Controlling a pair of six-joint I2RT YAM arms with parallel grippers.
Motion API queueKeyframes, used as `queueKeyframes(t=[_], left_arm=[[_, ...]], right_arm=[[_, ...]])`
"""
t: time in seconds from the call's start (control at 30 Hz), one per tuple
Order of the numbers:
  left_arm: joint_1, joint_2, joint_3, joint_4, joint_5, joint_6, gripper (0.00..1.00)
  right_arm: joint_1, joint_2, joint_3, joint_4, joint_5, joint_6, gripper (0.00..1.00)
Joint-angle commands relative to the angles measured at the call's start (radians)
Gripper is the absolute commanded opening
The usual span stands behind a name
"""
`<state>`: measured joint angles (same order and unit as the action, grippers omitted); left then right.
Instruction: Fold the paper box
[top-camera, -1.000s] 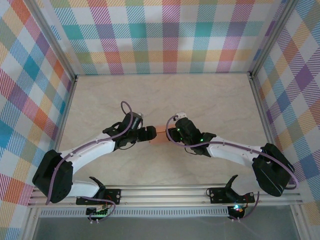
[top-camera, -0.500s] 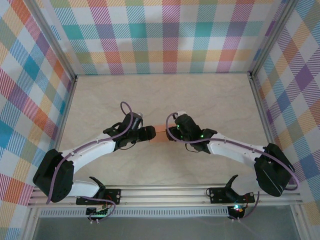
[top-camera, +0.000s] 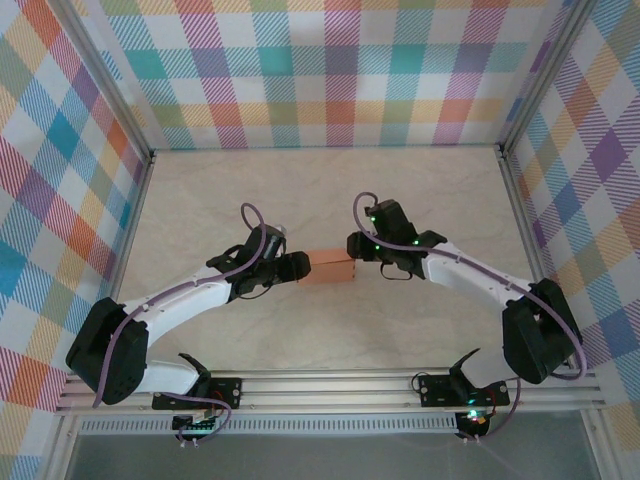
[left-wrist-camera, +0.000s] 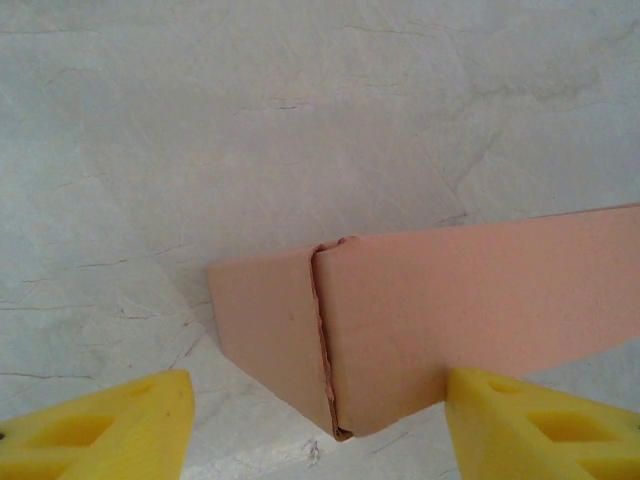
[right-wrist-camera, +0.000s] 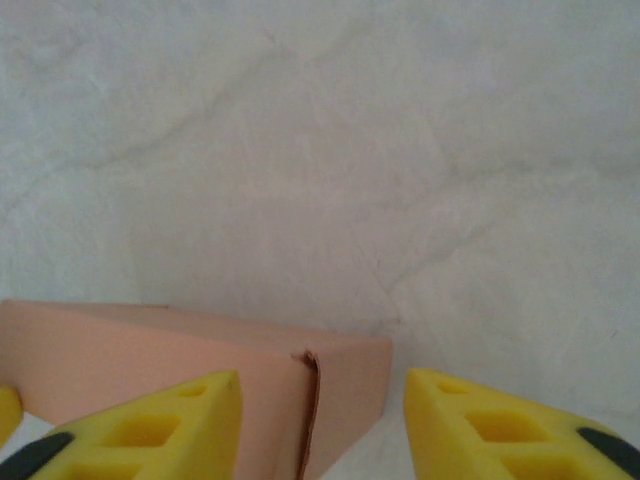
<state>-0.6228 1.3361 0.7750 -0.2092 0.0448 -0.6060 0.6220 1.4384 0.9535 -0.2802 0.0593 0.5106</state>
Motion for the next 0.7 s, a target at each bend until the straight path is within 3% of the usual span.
queueKeyframes(t=[0.0,0.43,0.67], left_arm=[[0.017,0.019,-0.023,-0.098,-0.027,0.012,0.62],[0.017,-0.003,-0.015,-0.104,-0.035,0.016,0.64],[0.030,-0.054,0.059,-0.096,-0.005,0.028,0.76]], right_arm=[[0.004,0.016,-0.037,-0.020,-0.033,0.025,0.40],[0.004,0.061,-0.114,0.009,-0.012,0.035,0.15],[0.004,0.057,-0.078,0.007,0.009,0.025,0.14]])
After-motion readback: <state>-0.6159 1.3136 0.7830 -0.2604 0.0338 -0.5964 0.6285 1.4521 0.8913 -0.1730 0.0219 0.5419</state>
